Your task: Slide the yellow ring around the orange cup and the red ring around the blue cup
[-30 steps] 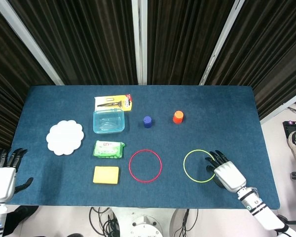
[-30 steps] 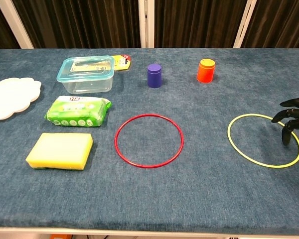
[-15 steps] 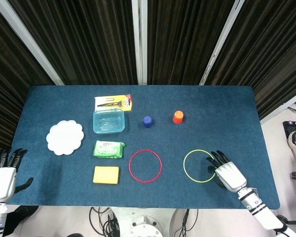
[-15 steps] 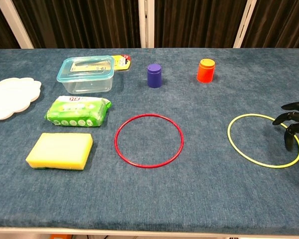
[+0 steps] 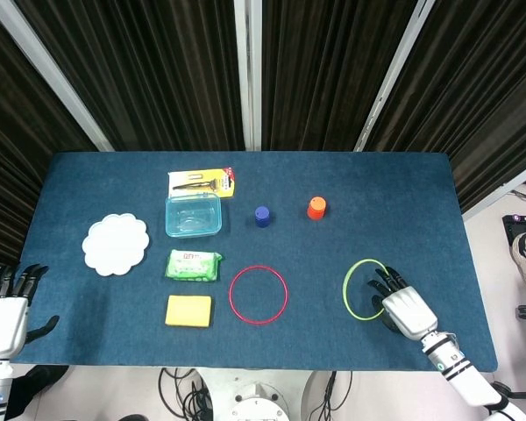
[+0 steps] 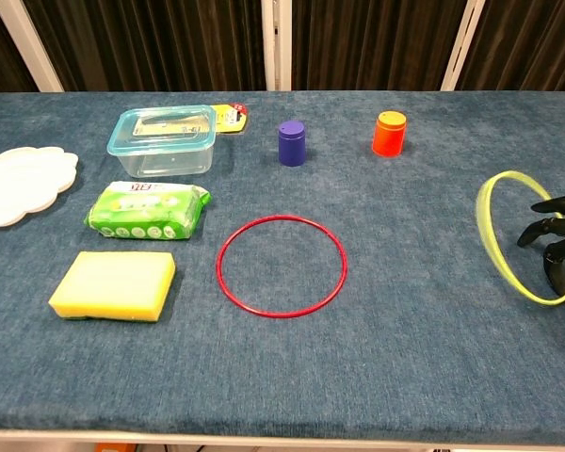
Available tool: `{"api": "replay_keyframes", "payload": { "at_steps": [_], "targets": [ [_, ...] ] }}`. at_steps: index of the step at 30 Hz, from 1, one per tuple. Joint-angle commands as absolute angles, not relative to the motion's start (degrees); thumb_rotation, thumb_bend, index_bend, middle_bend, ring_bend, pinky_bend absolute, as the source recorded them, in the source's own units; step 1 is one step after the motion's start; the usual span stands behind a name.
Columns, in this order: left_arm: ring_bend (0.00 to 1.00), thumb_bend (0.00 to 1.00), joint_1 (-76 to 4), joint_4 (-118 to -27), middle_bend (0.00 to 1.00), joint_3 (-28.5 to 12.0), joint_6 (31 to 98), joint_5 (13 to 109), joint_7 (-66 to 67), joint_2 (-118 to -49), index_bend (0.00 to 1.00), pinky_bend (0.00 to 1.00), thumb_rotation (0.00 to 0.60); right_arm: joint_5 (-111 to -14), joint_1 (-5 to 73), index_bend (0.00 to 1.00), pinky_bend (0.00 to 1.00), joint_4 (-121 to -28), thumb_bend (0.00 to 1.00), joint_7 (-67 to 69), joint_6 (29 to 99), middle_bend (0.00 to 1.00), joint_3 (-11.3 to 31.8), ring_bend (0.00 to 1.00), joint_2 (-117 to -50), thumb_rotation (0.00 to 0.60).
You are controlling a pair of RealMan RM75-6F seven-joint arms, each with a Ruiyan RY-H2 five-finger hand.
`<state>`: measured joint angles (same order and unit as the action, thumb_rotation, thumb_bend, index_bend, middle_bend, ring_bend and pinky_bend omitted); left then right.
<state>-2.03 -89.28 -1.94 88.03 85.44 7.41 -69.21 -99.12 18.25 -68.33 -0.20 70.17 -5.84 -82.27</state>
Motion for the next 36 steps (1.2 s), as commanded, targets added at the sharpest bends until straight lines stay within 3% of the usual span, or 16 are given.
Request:
{"api": "replay_keyframes", "payload": {
  "at_steps": [1,11,16,26,32,36],
  "targets": [
    [0.02,0.15,-2.04,-89.15,0.12,-1.96,88.03,85.45,7.28,-69.24,0.16,0.0,0.6,-98.93,18.29,0.64,0.0,-68.57,0.34,-0.4,70.33,0.23,-5.8,0.0,-82.22,0.6],
    [0.02,0.15,-2.16,-88.96,0.12,-2.01,87.97,85.67,6.86,-69.13,0.16,0.0,0.6,-96.99,19.03,0.65,0.0,-72.39,0.35,1.09,70.95,0.24,-4.18,0.0,-79.65,0.6],
    [0.02,0.15,-2.43,-89.4,0.12,-2.05,87.93,86.1,7.31,-68.9,0.16,0.0,0.6,-94.64,22.64,0.66,0.0,-76.3,0.36,2.62,67.18,0.24,-1.29,0.0,-76.06,0.6],
    [0.02,0.15,-1.99,-90.96,0.12,-1.78,88.6,86.27,8.77,-68.44,0.16,0.0,0.6,-84.26,35.73,0.66,0.0,-83.27,0.37,0.85,47.57,0.23,6.53,0.0,-69.09,0.6],
    [0.02,0.15,-1.71,-91.67,0.12,-1.69,88.77,86.07,9.3,-68.1,0.16,0.0,0.6,-76.01,42.39,0.65,0.0,-81.2,0.37,-2.68,37.04,0.22,9.33,0.0,-69.93,0.6],
    [0.02,0.15,-1.66,-92.03,0.12,-1.73,88.91,86.11,9.55,-67.99,0.16,0.0,0.6,-71.98,45.26,0.65,0.0,-78.55,0.37,-4.66,34.01,0.23,10.18,0.0,-72.24,0.6]
  ]
}}
